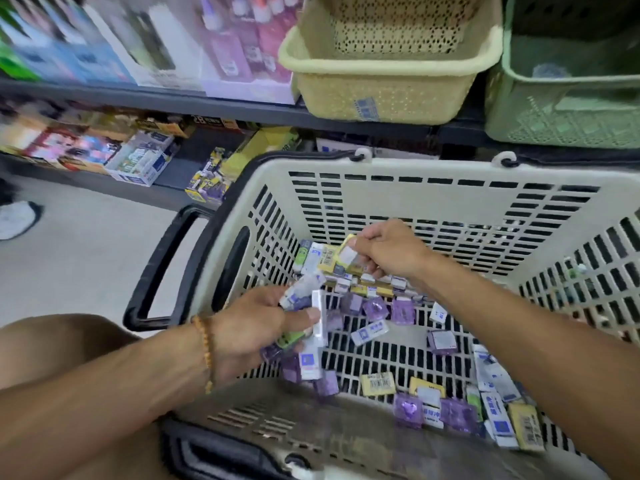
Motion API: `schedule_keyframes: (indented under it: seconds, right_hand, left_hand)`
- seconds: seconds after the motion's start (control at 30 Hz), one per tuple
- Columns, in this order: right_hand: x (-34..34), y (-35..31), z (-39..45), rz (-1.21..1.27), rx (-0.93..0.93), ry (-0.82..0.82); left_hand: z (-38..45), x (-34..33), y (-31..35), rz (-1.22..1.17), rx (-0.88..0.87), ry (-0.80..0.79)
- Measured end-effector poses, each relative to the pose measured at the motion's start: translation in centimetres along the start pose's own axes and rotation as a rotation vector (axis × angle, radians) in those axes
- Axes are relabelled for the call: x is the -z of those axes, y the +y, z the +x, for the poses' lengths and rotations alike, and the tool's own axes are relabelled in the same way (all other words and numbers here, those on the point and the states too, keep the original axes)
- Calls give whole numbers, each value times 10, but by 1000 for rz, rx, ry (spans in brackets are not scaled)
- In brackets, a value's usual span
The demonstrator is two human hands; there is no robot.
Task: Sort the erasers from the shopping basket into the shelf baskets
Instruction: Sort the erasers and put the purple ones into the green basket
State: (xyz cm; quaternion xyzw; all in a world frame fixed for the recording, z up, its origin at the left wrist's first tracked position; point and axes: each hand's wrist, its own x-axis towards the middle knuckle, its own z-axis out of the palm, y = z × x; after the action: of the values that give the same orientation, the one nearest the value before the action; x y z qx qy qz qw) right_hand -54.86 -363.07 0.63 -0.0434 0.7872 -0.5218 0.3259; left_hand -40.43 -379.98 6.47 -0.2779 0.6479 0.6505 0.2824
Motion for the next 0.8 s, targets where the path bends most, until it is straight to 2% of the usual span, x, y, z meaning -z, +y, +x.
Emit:
schedule_keyframes:
  seconds: [0.07,0.13,0.3,0.4,0.53,0.6,0.67,0.8]
  right_hand:
    - [-20,-2,15,-5,1,-19]
    - [-36,-3,26,-33,9,-18]
    - [-50,-12,39,-69,-25,-88]
    - [-43,-20,24,-74,42,-119]
    - [-31,-31,-5,134,91,-339]
    - [-30,-36,-14,122,116,-422]
    - [-31,-38,-16,105,135,-393]
    - [-16,-30,-8,197,95,-137]
  left_hand:
    - [-2,5,1,-168,19,84]
    - [-3,9,4,-237,-7,113]
    - [-2,13,8,-283,-21,111]
    - [2,16,9,-280,7,117]
    - [9,15,14,-213,11,77]
    - [10,13,16,-188,7,27]
    - [12,12,15,-182,10,10]
    - [13,12,8,-204,52,28]
